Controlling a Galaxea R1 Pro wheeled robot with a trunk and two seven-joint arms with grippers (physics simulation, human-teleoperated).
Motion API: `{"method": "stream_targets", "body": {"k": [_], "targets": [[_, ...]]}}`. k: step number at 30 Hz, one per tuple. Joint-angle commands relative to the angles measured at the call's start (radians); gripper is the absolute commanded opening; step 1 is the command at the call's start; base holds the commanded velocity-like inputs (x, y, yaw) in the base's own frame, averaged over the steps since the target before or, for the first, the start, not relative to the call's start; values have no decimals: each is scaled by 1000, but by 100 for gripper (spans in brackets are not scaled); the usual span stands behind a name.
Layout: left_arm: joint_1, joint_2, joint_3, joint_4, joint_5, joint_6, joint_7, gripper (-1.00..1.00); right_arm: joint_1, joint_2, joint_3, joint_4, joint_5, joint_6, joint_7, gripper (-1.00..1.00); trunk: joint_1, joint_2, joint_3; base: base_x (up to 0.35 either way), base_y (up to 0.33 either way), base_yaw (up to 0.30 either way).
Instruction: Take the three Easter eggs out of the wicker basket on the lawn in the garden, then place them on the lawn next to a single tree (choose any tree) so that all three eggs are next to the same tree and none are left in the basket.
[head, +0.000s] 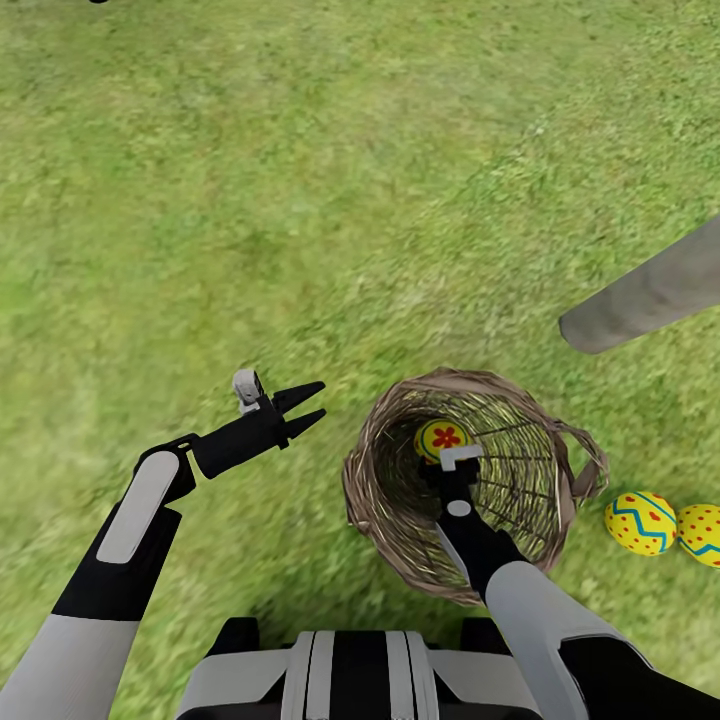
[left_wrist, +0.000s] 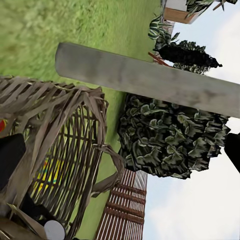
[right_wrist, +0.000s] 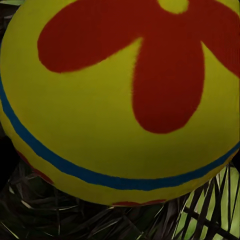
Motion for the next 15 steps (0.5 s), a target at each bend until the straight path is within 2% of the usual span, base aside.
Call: {"method": "stream_targets", "body": {"k": [1,14,15], "targets": [[-1,1,-1,1,-5,1,-7,100,0,0,6,3,1,1,-4,100,4,-7,-3,0,0,0],[-1,1,-1,1,-5,1,-7,100,0,1,6,3,1,0,-4,100,8,-14,-7,0,0,0],[-1,1,-1,1,-5,1,-7,100,0,1,6,3,1,1,-4,-100,8,-14,-7,0,0,0]]}}
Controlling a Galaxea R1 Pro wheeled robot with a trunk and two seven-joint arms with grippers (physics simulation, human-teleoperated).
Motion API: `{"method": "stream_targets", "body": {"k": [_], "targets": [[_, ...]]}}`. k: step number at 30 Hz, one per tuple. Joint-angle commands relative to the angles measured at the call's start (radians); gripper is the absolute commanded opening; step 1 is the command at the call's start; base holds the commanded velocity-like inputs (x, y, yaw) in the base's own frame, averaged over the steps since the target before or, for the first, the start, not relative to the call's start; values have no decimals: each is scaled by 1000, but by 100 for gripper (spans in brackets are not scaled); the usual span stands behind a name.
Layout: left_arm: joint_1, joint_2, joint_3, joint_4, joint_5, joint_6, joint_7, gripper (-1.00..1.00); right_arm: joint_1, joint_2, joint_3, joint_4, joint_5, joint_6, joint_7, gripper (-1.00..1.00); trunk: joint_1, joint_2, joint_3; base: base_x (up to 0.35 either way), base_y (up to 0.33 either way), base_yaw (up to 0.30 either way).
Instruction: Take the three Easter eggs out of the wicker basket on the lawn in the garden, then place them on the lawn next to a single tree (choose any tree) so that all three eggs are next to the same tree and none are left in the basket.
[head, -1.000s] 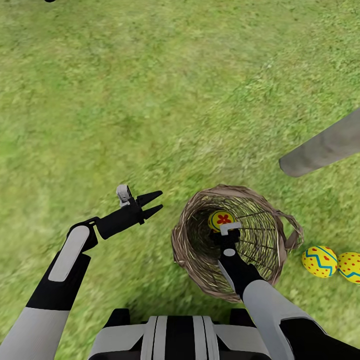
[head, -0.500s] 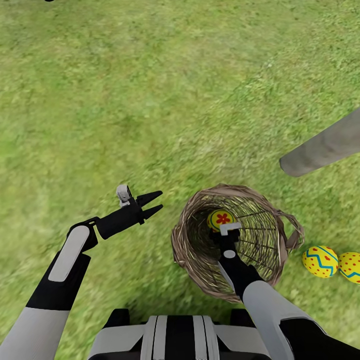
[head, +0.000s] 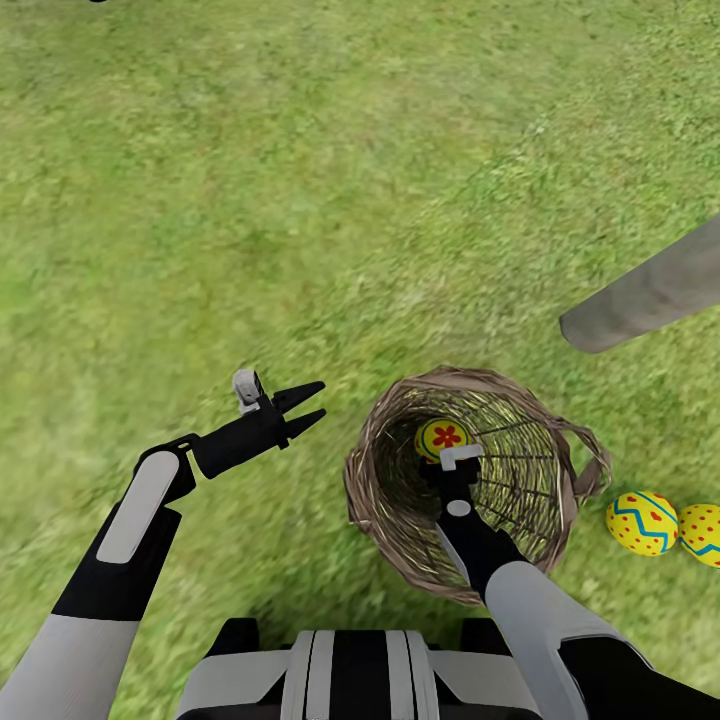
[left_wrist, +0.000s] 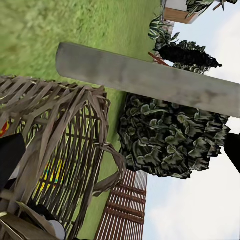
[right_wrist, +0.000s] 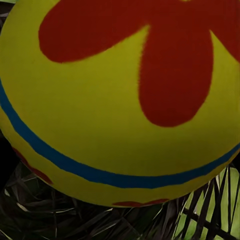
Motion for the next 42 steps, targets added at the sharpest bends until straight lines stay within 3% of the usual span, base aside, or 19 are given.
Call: {"method": "stream_targets", "body": {"k": [1,15,18,35,42], "targets": [[-1,0,-1,1,-5,1,-7,100,0,0,8,4,-7,1,6,-100,0,0,0,0,0,0],[-1,0,-1,3,-5,0,-7,100,0,0,8,4,-7,3,6,-100,0,0,0,0,0,0],[-1,-16,-1,3,-6,-2,-7,100,0,0,8,4,-7,3,6,-100,0,0,0,0,0,0],[-1,-20,-1,2,-6,-1,-7,100,0,-2,7,3,-8,7,5,-100,0,0,0,0,0,0],[-1,-20,-1,2,-6,0,-7,100,-1,0,8,0,-7,6,3,-100,-15,28,12,0,0,0]]}}
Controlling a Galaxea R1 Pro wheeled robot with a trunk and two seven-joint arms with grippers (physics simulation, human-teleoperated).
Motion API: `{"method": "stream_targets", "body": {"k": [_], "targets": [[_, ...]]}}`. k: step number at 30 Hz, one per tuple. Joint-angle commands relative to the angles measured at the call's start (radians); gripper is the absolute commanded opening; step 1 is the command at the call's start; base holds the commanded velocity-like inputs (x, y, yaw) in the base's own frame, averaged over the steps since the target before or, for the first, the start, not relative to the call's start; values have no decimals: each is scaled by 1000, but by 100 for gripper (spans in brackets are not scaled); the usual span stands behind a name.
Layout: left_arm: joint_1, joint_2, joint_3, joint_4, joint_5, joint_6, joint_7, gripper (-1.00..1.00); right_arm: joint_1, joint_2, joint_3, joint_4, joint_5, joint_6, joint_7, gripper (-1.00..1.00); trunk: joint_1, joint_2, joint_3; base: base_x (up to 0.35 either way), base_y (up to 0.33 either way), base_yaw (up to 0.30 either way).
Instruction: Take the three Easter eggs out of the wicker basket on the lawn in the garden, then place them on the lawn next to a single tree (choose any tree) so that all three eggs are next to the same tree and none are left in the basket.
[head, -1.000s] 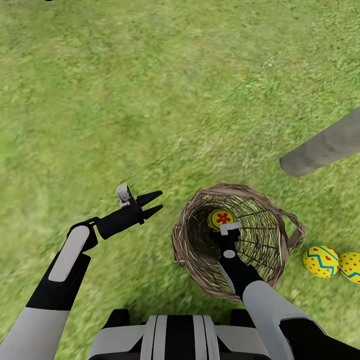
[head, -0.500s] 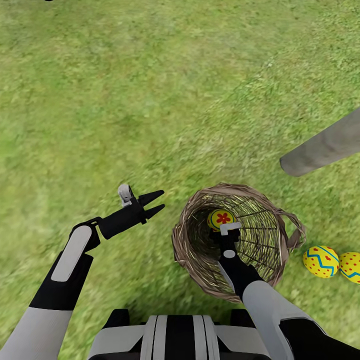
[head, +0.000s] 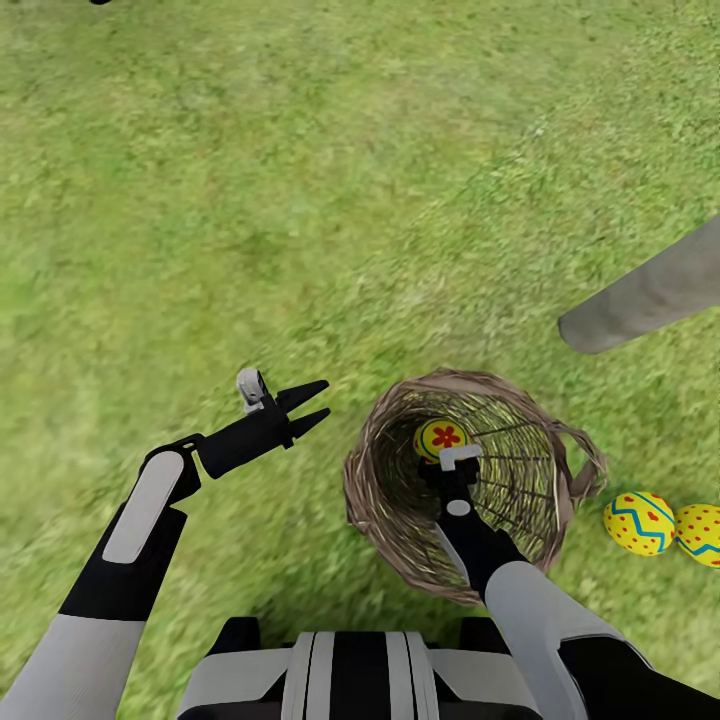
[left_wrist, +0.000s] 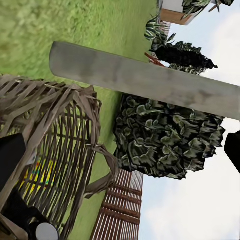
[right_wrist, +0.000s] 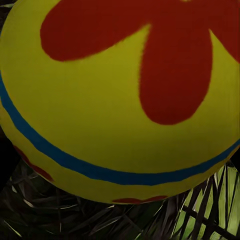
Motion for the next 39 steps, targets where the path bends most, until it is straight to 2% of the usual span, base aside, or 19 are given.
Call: {"method": "stream_targets", "body": {"k": [1,5,9,11,24,32,39], "targets": [[0,1,-1,0,-5,1,-6,100,0,0,3,1,3,-1,-6,-100,0,0,0,0,0,0],[0,1,-1,0,-5,1,-6,100,0,0,3,1,3,-1,-6,-100,0,0,0,0,0,0],[0,1,-1,0,-5,1,-6,100,0,0,3,1,3,-1,-6,-100,-15,28,12,0,0,0],[0,0,-1,0,-5,1,-6,100,0,0,3,1,3,-1,-6,-100,-15,28,12,0,0,0],[0,-1,-1,0,-6,1,-6,100,0,0,3,3,3,-1,-6,-100,-65,119,53,0,0,0],[0,1,-1,0,-4,1,-6,100,0,-2,3,3,3,-2,-6,-100,-65,119,53,-14,0,0],[0,1,0,0,-4,1,-6,100,0,-2,3,3,3,-2,-5,-100,-65,119,53,-266,0,0]]}}
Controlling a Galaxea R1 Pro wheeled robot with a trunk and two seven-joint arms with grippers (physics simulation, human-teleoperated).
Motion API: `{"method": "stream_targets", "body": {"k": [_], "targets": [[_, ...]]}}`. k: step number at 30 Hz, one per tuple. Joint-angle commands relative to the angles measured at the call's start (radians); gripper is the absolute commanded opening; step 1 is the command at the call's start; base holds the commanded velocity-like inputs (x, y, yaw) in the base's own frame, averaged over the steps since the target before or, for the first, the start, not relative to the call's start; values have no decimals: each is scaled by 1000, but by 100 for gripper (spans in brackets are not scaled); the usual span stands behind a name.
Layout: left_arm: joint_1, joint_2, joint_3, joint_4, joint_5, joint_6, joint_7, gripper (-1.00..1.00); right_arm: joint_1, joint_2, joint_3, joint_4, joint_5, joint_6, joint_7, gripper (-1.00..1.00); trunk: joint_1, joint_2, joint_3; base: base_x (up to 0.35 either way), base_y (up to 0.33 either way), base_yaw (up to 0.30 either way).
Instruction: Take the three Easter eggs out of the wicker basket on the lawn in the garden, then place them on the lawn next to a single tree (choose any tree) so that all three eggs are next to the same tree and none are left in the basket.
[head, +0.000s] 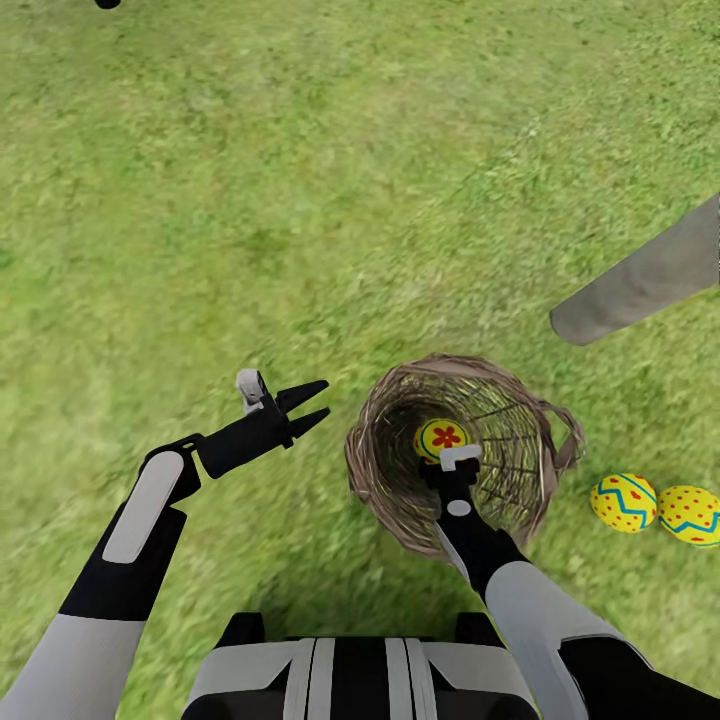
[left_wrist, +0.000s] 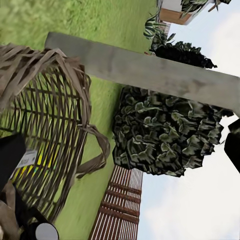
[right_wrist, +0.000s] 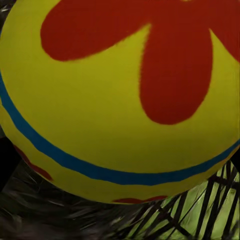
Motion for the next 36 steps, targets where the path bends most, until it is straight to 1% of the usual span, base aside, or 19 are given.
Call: {"method": "stream_targets", "body": {"k": [1,13,36], "targets": [[0,1,0,1,-5,1,-6,100,-1,0,3,1,3,-1,-6,-100,0,0,0,-45,0,0],[3,1,-1,1,0,0,-8,100,-1,0,3,1,3,-1,-6,-100,0,0,0,-3,0,0],[3,1,0,0,-5,1,-7,100,0,4,3,3,2,0,-6,-100,-88,161,72,0,0,0]]}}
